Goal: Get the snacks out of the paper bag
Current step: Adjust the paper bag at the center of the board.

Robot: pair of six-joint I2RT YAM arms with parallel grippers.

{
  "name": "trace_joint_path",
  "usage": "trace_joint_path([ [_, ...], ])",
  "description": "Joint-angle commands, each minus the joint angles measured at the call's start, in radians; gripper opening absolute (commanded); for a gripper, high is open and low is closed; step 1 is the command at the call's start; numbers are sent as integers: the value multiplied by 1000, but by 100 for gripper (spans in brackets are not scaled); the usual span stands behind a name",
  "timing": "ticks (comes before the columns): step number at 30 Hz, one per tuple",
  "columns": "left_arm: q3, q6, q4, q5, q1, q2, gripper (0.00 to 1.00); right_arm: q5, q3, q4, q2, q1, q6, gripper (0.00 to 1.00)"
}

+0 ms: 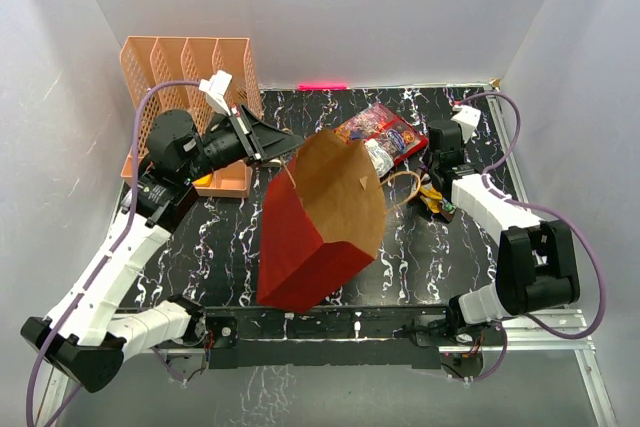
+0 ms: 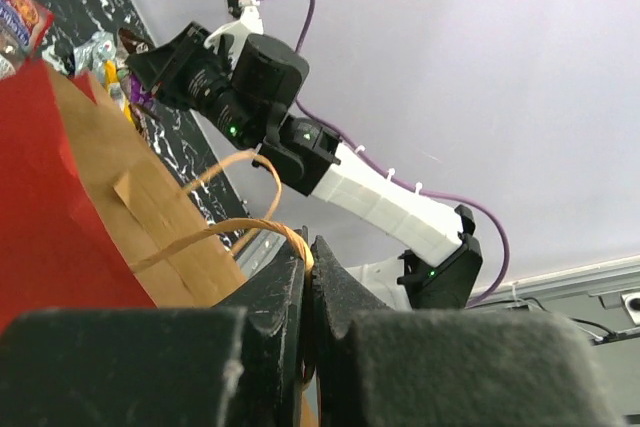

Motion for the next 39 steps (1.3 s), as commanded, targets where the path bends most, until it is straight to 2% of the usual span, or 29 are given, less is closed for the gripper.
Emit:
trace_joint_path([
  [1, -67, -26, 55, 0, 1, -40, 0, 5, 69, 12, 35, -18, 61, 8],
  [10, -155, 144, -253, -190, 3, -168, 0, 16, 137, 0, 147, -18, 31, 11],
  [14, -134, 193, -397, -283, 5, -202, 0, 11, 164, -5, 193, -18, 36, 16],
  [19, -92, 228, -518, -397, 5, -222, 1, -7, 197, 4, 261, -17, 31, 18],
  [23, -71, 234, -582, -449, 5, -228, 10, -14, 228, -25, 296, -15, 20, 20],
  [26, -39, 254, -615, -484, 5, -234, 23, -14, 224, -49, 266, -8, 17, 25],
  [28, -13, 284, -629, -504, 4, -236, 39, -33, 214, -60, 231, -3, 1, 35],
  [31, 37, 325, -658, -543, 4, -232, 60, -82, 207, -107, 166, -3, -12, 59],
  [33, 66, 353, -671, -562, 4, -226, 69, -133, 205, -144, 114, -2, -22, 71],
  [36, 108, 390, -691, -587, 4, -213, 79, -227, 192, -177, 27, -2, -40, 97],
  [39, 159, 422, -710, -607, 4, -199, 85, -342, 172, -206, -73, -3, -52, 98],
])
